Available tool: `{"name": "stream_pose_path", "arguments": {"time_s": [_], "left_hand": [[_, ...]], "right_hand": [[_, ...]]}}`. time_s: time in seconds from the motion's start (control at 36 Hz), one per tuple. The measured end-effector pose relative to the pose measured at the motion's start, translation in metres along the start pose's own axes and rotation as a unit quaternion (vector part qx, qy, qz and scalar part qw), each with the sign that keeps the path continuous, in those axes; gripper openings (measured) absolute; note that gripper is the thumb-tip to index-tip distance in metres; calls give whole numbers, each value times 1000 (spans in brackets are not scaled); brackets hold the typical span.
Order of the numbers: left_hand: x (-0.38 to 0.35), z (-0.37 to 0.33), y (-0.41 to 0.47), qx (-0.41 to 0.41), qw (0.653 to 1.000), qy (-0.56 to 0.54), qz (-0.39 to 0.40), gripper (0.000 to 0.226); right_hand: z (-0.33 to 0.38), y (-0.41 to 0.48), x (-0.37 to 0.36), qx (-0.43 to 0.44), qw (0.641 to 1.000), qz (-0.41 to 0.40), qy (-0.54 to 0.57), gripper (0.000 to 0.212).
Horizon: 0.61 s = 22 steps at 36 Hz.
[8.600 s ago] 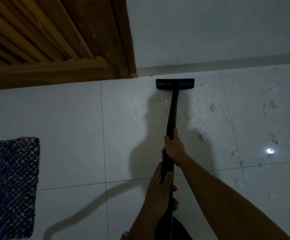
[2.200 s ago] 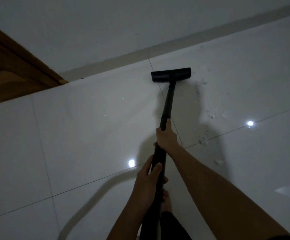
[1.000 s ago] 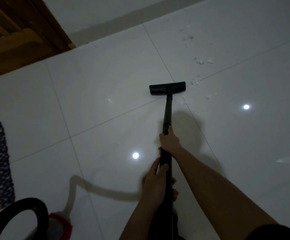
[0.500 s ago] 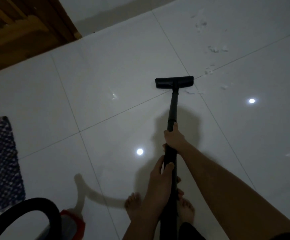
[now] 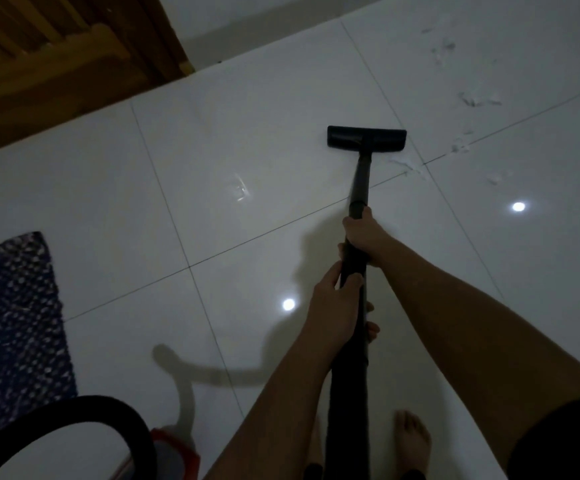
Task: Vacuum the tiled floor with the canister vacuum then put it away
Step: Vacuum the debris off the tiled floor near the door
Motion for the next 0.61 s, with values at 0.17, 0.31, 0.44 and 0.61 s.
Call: {"name": "stream_pose_path", "arguments": {"time_s": [0.17,0.31,0.44,0.61], "left_hand": [[4,8,-19,2,1000,-16,-10,41],[-6,15,-33,5,1000,-27,-11,39],[-26,21,-41,1,1000,-18,-2,37],[-52,29,-51,-4,1000,1,21,37]], "right_hand": [[-5,-16,-9,21,997,-1,-68,55],[-10,-29,-1,25,998,2,-62,59],[-18,-39,24,22,998,-13,-59,62],[-32,-52,59,24,998,-32,-55,60]]}}
Point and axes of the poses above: each hand's wrist, its own y-axis towards the middle knuckle, its own x-axis out of the back of the hand, z = x × y, the point moved 10 cm from there along y, towards the middle knuckle, and after that the axes turned 13 degrees about y, right-handed, at the moved point
